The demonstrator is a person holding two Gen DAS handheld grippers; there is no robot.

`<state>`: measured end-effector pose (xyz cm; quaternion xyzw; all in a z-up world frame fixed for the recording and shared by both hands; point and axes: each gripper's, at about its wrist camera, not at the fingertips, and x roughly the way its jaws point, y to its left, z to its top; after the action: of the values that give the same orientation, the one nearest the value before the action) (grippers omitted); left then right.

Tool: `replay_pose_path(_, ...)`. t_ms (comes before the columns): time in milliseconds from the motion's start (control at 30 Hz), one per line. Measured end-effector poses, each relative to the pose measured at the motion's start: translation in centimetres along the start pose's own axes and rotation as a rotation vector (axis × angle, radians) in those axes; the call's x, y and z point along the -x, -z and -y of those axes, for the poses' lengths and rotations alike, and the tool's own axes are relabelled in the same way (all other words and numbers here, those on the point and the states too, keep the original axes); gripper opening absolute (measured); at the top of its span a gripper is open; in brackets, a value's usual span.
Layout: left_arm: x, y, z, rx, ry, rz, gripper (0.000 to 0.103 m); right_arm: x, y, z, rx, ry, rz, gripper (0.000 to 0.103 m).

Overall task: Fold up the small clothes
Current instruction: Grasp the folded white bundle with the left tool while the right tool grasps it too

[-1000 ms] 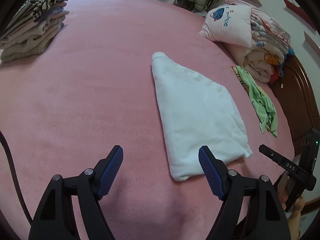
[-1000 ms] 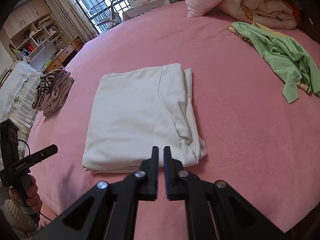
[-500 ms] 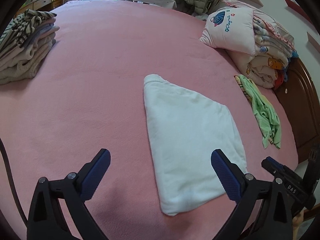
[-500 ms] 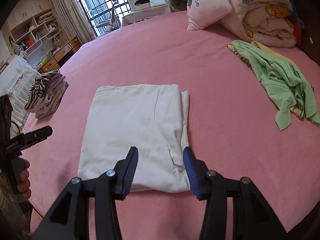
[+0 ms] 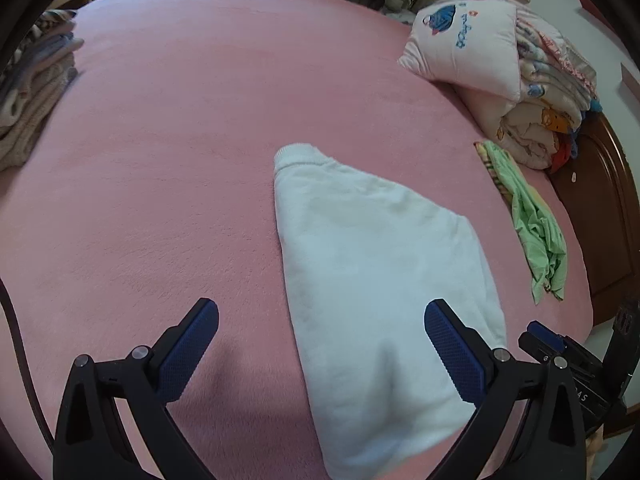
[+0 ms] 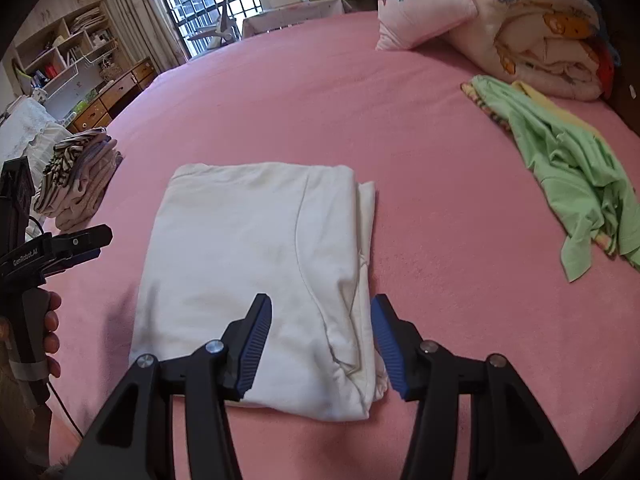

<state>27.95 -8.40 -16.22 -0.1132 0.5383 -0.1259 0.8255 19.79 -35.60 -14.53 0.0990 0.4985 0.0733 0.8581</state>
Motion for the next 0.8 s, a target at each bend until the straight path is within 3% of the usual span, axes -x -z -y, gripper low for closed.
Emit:
replay_pose_path(167,-3.9,-1.2,-1.4,0.067,0.13,-0.117,0.101,-2.5,-0.1,1.8,-0.066,-0.037,-0.054,0.052)
replay_pose_path(367,-7.0,-1.6,-1.4,0.048,0.169,-0.153,0.092,-5.4,0.5,3.8,-0.139,-0.104,-0.136,0.052)
replay_pose_path(600,-9.0,-1.2,-0.8,-0.001,0.152,-0.167,0.083,-7.5,1.0,5.2,-0.223,-0.226,-0.168,0.052)
replay_pose_path(667,-9.3,-1.2,-0.7,0.0,0.162,-0.165,0.064,-8.0,0.9,5.3,-0.234,-0.247,-0.171,0.052)
replay_pose_path(800,-9.5,-1.0,-0.3,0.003,0.12,-0.151,0.049,-8.5,0.7,5.4,-0.252,-0.279,-0.183,0.052)
